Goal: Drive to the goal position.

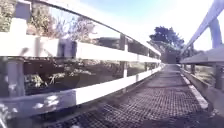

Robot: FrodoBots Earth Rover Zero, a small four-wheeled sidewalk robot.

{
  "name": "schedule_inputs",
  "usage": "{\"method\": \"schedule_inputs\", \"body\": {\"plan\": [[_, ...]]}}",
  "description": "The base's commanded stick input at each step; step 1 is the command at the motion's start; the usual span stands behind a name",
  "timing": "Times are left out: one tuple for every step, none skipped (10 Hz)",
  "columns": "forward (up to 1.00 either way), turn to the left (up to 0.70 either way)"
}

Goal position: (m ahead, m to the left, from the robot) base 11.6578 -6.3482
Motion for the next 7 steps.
{"method": "schedule_inputs", "body": {"plan": [[0.67, -0.18], [0.49, -0.46], [0.31, -0.74], [0.02, -0.7], [0.0, -0.7], [0.0, -0.7], [0.0, -0.7]]}}
